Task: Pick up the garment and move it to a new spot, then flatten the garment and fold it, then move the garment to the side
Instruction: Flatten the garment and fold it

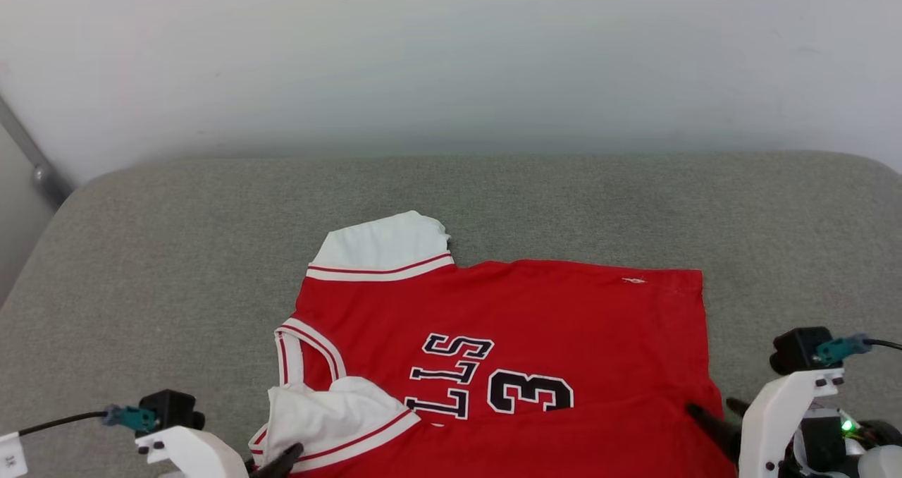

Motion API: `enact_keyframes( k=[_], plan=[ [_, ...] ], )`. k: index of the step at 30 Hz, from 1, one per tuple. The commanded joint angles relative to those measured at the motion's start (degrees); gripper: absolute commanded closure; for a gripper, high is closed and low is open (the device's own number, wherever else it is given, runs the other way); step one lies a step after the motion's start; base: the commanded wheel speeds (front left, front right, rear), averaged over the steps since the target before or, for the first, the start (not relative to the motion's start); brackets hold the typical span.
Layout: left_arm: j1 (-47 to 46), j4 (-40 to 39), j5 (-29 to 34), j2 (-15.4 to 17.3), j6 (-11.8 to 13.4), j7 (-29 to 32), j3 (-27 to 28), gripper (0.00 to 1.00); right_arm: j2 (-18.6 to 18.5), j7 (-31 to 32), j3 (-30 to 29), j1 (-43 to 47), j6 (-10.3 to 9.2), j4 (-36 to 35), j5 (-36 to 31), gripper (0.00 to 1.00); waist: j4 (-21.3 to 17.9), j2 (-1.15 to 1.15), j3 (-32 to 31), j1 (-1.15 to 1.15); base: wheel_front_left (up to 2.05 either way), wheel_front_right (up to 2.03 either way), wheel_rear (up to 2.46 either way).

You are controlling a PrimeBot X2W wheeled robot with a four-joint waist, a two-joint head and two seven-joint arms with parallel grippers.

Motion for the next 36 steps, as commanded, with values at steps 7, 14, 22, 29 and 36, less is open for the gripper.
enact_keyframes(
  k=[7, 14, 22, 29, 36],
  plan=[
    [-3.4, 0.0, 3.1, 0.9, 1.0, -6.5, 3.5, 0.0, 1.1, -16.3, -3.3, 0.0, -0.02, -3.3, -7.4, 0.0, -2.2, 0.0, -0.4, 0.01, 0.0, 0.0, 0.0],
    [-8.2, -1.0, 7.5, 0.6, 3.4, -13.3, 6.1, 0.0, 4.1, -26.9, -5.7, -1.3, -0.02, -7.3, -14.8, 0.0, -5.0, 0.0, 1.3, 0.01, 0.0, 0.0, 0.0],
    [-21.1, -0.7, 12.1, 1.7, 3.4, -15.7, 7.7, 0.0, 7.4, -32.0, -5.7, -5.7, -0.02, -14.4, -18.8, 0.0, -8.2, 0.0, 12.3, 0.01, 0.0, 0.0, 0.0],
    [-32.7, 3.5, 12.2, 3.3, -0.5, -11.8, 7.4, 0.0, 9.9, -34.1, -5.7, -9.4, -0.02, -16.6, -20.2, 0.0, -10.2, 0.0, 20.2, 0.01, 0.0, 0.0, 0.0],
    [-43.5, 10.6, 9.7, 7.1, -7.0, 1.8, 4.3, 0.0, 12.0, -35.3, -5.5, -11.1, -0.02, -15.4, -20.3, 0.0, -12.9, 0.0, 25.0, 0.01, 0.0, 0.0, 0.0]
  ],
)
